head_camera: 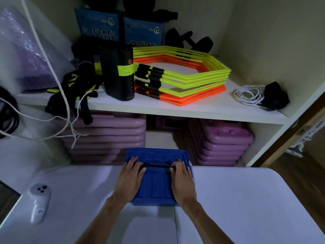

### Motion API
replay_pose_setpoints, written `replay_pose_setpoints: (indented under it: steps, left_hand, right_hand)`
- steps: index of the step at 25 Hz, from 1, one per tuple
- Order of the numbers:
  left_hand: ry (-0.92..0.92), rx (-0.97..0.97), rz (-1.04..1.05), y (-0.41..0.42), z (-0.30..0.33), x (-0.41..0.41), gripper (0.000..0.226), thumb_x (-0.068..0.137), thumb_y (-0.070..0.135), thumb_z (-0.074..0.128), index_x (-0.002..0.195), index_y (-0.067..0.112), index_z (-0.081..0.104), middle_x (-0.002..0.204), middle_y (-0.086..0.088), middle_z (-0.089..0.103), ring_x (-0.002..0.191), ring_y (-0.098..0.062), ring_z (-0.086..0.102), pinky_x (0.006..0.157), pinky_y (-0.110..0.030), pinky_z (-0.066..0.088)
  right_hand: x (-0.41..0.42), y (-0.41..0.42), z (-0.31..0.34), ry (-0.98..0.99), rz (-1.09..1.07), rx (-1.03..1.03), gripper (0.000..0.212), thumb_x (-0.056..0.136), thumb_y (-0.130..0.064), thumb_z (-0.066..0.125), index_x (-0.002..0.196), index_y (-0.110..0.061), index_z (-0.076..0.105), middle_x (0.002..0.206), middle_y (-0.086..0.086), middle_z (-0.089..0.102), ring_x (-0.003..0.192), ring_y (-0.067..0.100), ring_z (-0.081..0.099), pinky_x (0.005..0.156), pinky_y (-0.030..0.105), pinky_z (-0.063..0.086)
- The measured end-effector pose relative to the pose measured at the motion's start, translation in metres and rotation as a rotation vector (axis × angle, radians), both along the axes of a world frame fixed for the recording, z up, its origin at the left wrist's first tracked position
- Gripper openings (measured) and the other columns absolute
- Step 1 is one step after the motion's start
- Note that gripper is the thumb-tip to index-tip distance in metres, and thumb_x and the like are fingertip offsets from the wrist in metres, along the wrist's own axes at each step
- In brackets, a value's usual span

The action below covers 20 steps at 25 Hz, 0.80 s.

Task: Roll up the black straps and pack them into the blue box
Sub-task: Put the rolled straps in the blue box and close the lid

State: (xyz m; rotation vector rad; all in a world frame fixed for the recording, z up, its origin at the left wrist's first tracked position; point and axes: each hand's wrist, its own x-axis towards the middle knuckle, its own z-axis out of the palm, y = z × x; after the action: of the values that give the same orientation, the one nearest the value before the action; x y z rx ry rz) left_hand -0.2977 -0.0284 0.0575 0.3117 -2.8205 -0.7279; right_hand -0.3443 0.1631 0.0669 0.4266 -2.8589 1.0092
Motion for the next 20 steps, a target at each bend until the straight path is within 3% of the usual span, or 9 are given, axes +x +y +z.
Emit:
replay_pose_setpoints:
  steps: [3,6,11,12,13,15,17,20]
  left_hand:
    - [0.012,-0.004,-0.012,0.0,-0.005,-0.006,0.077,0.094,0.06,0.003,0.128,0.019,0.059,0.14,-0.012,0.052,0.129,-0.029,0.05,0.108,-0.044,0.037]
    - [0.061,-0.016,0.0,0.001,-0.005,-0.009,0.065,0.098,0.053,0.013,0.116,0.02,0.067,0.129,-0.014,0.061,0.115,-0.031,0.061,0.097,-0.043,0.047]
    - [0.027,-0.031,-0.029,0.007,-0.017,-0.021,0.075,0.096,0.059,0.004,0.127,0.019,0.059,0.139,-0.012,0.052,0.129,-0.029,0.05,0.113,-0.043,0.033]
    - [0.024,-0.036,-0.027,0.008,-0.02,-0.021,0.077,0.095,0.06,0.001,0.132,0.02,0.055,0.142,-0.011,0.049,0.132,-0.028,0.047,0.116,-0.042,0.028]
    - [0.018,-0.038,-0.022,0.009,-0.021,-0.021,0.078,0.094,0.06,-0.001,0.138,0.02,0.049,0.144,-0.011,0.046,0.134,-0.028,0.043,0.117,-0.041,0.024]
    - [0.011,-0.044,0.01,0.008,-0.023,-0.021,0.076,0.093,0.06,-0.003,0.145,0.022,0.038,0.147,-0.011,0.042,0.135,-0.03,0.041,0.116,-0.045,0.028]
    - [-0.044,-0.091,0.076,0.009,-0.024,-0.022,0.071,0.094,0.058,-0.001,0.147,0.025,0.034,0.151,-0.014,0.036,0.135,-0.035,0.038,0.11,-0.049,0.035]
    - [-0.081,-0.15,0.178,0.014,-0.019,-0.024,0.059,0.096,0.053,0.013,0.149,0.03,0.022,0.158,-0.019,0.015,0.143,-0.041,0.018,0.111,-0.056,0.026]
  right_hand:
    - [-0.002,0.001,-0.001,-0.011,-0.008,0.015,0.013,0.104,-0.024,0.036,0.103,-0.019,0.047,0.131,0.004,0.053,0.124,0.024,0.046,0.109,0.048,0.035]
    - [-0.006,0.003,0.0,-0.001,-0.003,0.019,0.014,0.105,-0.022,0.037,0.105,-0.015,0.05,0.143,0.007,0.048,0.139,0.023,0.033,0.113,0.048,0.032]
    - [-0.018,0.011,-0.007,0.053,0.005,-0.005,0.008,0.104,-0.025,0.037,0.102,-0.023,0.045,0.117,0.001,0.056,0.105,0.016,0.046,0.1,0.049,0.043]
    - [-0.019,0.012,-0.01,0.06,0.007,0.009,0.011,0.104,-0.029,0.035,0.106,-0.024,0.045,0.12,0.0,0.055,0.107,0.015,0.046,0.103,0.047,0.042]
    - [-0.019,0.011,-0.013,0.053,0.012,0.048,0.023,0.103,-0.037,0.029,0.116,-0.025,0.044,0.132,0.001,0.053,0.12,0.017,0.045,0.112,0.044,0.035]
    - [-0.018,0.009,-0.017,0.031,0.049,0.191,0.059,0.098,-0.056,0.007,0.147,-0.03,0.025,0.159,0.001,0.024,0.148,0.019,0.018,0.123,0.036,0.009]
    - [-0.02,0.008,-0.025,0.063,0.051,0.351,0.068,0.093,-0.063,-0.005,0.155,-0.034,-0.002,0.159,0.003,-0.004,0.15,0.021,-0.003,0.122,0.036,-0.005]
    - [-0.023,0.006,-0.028,0.097,0.018,0.452,0.069,0.095,-0.062,-0.008,0.155,-0.032,0.005,0.162,0.016,0.003,0.15,0.031,-0.002,0.117,0.043,-0.005]
